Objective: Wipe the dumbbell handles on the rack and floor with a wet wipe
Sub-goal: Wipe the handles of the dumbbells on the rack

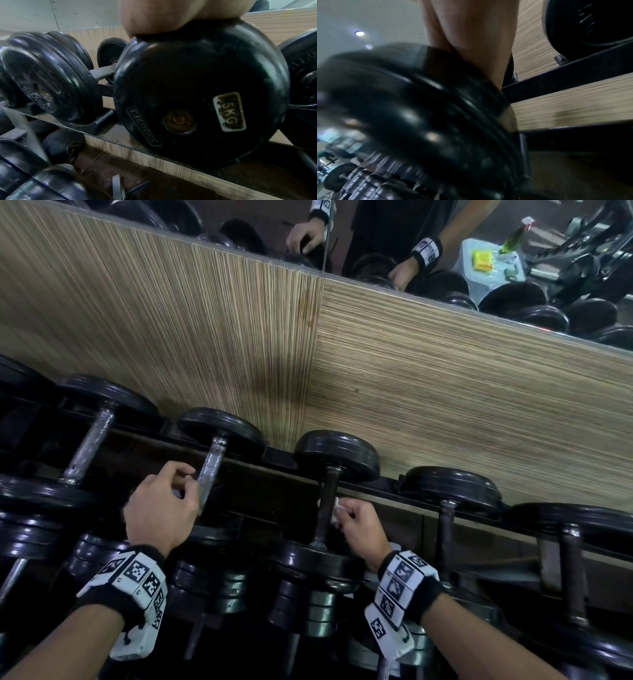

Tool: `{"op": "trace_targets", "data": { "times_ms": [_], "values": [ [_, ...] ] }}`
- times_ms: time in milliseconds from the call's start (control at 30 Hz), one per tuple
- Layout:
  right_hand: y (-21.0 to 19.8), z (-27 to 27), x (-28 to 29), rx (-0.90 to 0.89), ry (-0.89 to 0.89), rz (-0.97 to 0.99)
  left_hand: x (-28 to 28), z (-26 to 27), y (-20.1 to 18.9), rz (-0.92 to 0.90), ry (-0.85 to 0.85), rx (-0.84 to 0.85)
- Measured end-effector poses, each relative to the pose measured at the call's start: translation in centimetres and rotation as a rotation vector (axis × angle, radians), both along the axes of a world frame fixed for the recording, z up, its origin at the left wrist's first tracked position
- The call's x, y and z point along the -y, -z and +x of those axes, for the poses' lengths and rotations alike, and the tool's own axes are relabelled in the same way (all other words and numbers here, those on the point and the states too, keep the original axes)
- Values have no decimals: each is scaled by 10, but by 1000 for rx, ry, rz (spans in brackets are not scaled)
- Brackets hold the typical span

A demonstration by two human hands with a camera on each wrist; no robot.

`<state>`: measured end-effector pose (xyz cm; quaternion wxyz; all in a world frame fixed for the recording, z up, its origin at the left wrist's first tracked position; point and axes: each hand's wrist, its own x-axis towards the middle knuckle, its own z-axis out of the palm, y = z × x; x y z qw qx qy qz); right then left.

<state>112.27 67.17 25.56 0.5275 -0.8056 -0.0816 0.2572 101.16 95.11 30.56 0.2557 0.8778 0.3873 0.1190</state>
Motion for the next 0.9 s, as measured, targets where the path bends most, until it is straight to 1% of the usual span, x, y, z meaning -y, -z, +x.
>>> {"op": "trace_targets", "data": {
  "times_ms": [67, 100, 233, 300, 400, 500, 667, 800, 900],
  "values": [
    [-4, 3, -10, -89, 34, 55, 1, 0, -2, -5, -1, 8],
    [-5, 2, -9, -98, 33, 62, 1, -1, -3, -8, -4, 19],
    [2, -9, 13, -11, -73, -39, 2, -1, -4, -17, -8, 33],
    [3, -10, 15, 2, -96, -89, 3, 0, -4, -17, -13, 27],
    [-5, -3, 2, -79, -76, -56, 2, 0, -5, -22, -7, 7],
    [-14, -3, -3, -151, -79, -23, 1, -1, -5, -31, -11, 23],
    [-9, -12, 19, -148, -143, -64, 2, -2, -4, -31, -17, 40],
    [-12, -9, 8, -193, -149, -44, 3, -2, -4, -31, -13, 30],
    [-15, -9, 13, -219, -175, -60, 2, -2, -2, -40, -14, 31]
  ]
}}
